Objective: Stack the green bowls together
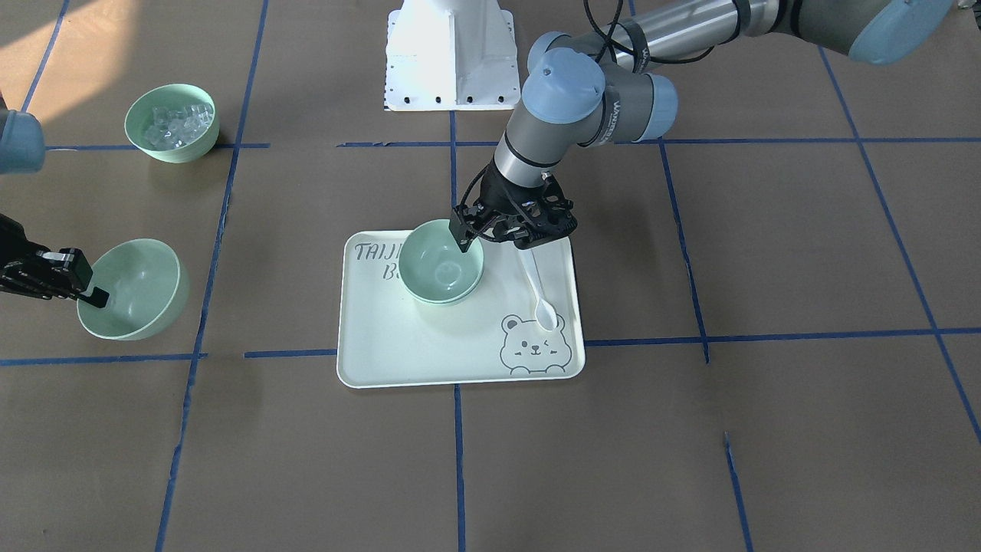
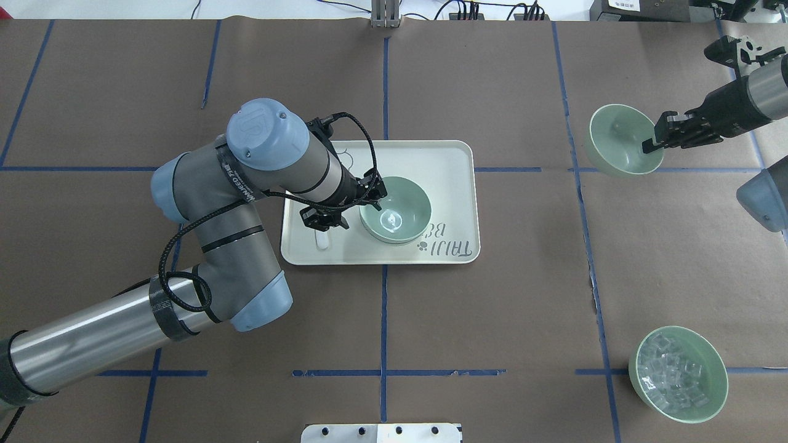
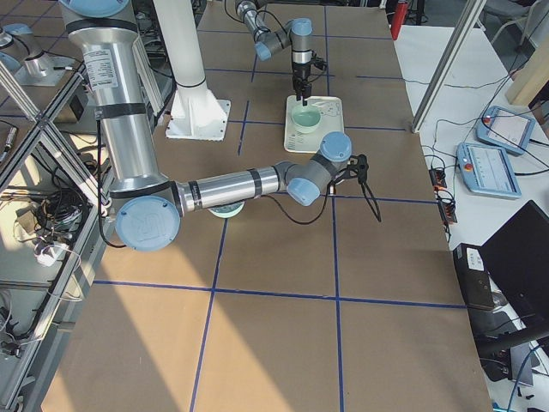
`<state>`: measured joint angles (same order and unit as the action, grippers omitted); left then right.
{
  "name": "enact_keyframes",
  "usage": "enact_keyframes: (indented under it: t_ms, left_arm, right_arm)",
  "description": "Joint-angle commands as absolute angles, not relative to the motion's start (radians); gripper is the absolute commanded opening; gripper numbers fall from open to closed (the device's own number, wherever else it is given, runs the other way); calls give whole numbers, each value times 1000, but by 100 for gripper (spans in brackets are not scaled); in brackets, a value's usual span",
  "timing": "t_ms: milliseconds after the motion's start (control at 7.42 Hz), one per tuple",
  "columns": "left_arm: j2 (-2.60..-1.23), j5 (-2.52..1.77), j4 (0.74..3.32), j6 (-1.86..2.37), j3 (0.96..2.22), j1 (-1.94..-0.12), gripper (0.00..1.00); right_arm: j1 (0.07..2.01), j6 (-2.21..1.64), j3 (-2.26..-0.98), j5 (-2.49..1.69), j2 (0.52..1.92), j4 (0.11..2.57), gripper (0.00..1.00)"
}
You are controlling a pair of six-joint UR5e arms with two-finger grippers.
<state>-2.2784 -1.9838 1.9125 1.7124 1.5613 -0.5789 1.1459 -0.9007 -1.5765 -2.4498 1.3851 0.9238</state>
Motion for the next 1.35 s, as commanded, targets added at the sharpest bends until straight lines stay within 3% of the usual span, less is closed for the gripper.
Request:
enact_keyframes:
  t_ms: [0, 270, 539, 1213]
  left_arm:
    - [-2255, -1997, 1907, 1695, 1591, -627, 100]
    - [-2243, -2046, 1792, 1517, 1630, -702, 100]
    - [-2148, -2062, 1714, 1406, 1750, -771, 100]
    - [-2068, -2106, 1658, 1182, 1809, -932, 100]
  right_arm:
    - [1144, -949, -1577, -2450, 1343, 927, 0]
    - [1091, -1075, -1580, -2442, 1260, 925, 0]
    - [973, -1155, -1571, -2384, 1174, 927, 0]
    - [723, -1279, -1571, -2134, 1040, 951, 0]
